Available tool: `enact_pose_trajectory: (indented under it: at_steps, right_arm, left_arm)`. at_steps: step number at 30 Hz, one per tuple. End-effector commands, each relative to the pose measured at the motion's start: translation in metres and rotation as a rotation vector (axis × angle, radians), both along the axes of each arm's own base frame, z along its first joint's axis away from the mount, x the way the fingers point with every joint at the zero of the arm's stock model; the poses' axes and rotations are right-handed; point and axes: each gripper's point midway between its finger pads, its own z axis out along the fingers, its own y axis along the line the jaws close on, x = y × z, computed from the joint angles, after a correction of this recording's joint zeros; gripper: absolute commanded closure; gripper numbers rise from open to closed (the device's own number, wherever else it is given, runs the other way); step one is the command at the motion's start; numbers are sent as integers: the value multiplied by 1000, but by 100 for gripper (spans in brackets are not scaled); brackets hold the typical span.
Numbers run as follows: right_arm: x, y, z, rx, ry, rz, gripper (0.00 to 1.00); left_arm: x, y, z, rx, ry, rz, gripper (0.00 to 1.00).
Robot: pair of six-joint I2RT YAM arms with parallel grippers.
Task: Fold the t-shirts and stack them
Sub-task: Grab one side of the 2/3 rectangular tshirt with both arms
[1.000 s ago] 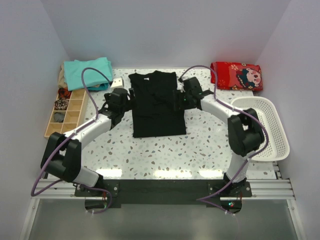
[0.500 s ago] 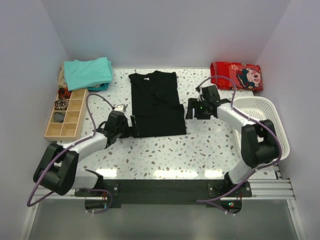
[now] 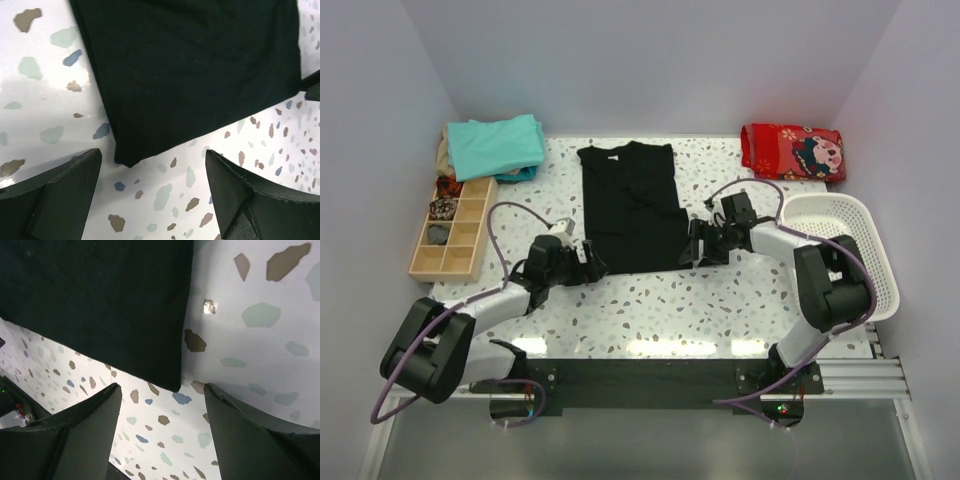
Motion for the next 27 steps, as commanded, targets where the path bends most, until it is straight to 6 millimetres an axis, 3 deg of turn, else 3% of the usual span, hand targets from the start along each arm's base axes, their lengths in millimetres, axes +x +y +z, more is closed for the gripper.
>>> enact_pose_trajectory:
  at_steps: [1,8,11,13,15,16,18,19,20,22,27]
  right_arm:
    - [-2,18,-2,104,25,27,29]
    - [2,25,-14,148,49,30,35]
    - [3,30,-19,171,66,33,41]
    - [6,31,-20,177,62,28,54]
    - [6,32,-26,181,74,27,68]
    - [10,34,-26,195,61,29,72]
    - [10,37,-31,209,71,32,83]
    - [13,40,-29,224,57,34,87]
    - [14,40,-30,227,55,34,91]
    - [12,40,-28,232,52,40,100]
    - [-6,34,-11,217,42,59,100]
  left_arm:
    - [-1,-18,3,-109,-15,-52,12]
    - [-1,-17,-15,-95,17,-50,19]
    - [0,-17,-23,-87,34,-42,27]
    - [1,-16,-25,-83,36,-36,34]
    - [4,-16,-28,-76,32,-29,48]
    - [8,-16,-27,-74,24,-27,61]
    - [12,-16,-31,-58,22,-26,74]
    - [18,-17,-29,-56,14,-26,96]
    - [18,-15,-34,-38,24,-26,100]
    - [21,-17,-32,-31,26,-35,100]
    - [2,-17,-24,-23,58,-62,100]
